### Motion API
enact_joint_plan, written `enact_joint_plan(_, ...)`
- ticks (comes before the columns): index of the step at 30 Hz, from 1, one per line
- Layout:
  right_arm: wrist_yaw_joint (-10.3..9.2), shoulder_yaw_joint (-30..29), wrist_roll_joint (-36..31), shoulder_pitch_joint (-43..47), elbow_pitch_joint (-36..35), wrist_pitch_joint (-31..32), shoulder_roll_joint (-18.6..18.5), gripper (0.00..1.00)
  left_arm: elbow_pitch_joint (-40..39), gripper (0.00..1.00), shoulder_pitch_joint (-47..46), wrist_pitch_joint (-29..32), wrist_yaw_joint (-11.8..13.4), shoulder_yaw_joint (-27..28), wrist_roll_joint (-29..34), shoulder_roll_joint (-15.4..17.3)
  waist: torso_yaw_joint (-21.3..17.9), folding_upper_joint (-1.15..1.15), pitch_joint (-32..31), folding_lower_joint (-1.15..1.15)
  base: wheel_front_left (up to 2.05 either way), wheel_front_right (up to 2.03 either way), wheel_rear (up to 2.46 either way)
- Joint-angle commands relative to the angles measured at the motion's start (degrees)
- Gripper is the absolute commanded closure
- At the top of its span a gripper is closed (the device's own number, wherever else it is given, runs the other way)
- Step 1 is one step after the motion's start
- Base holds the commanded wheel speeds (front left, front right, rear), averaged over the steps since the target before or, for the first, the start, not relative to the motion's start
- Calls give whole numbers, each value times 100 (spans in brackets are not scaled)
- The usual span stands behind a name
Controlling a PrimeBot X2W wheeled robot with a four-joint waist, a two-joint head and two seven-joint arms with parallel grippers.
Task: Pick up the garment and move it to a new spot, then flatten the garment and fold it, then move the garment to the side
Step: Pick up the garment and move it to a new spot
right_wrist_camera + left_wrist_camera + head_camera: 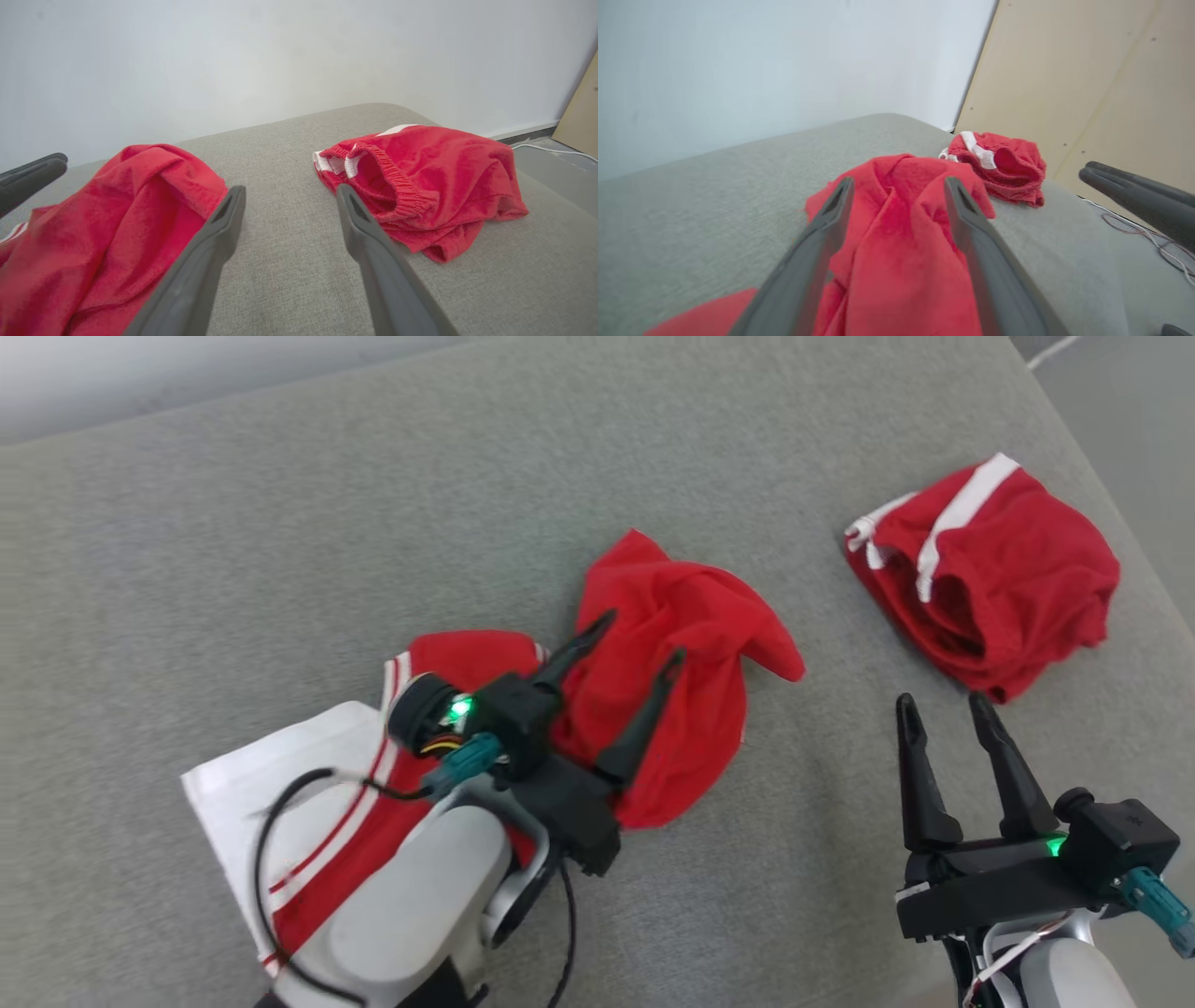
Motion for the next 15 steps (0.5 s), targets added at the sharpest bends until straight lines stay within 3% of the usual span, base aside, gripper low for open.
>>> enact_joint_plan(1, -2, -27, -60, 85, -34, 21, -39, 0, -128, 0, 157, -41, 93, 91, -25, 128, 412, -1, -384, 0, 0, 0, 0)
enact_joint_plan(8, -2, -177, -179, 223, -195, 199, -101, 0, -1253, 0, 1020, -99, 869, 807, -191, 767, 871, -1, -716, 0, 0, 0, 0)
enact_joint_plan(15, -2, -192, -218, 314, -311, 382, -194, 0, -2024, 0, 1761, -132, 1370, 1579, -266, 1368, 1196, -1, -919, 0, 0, 0, 0)
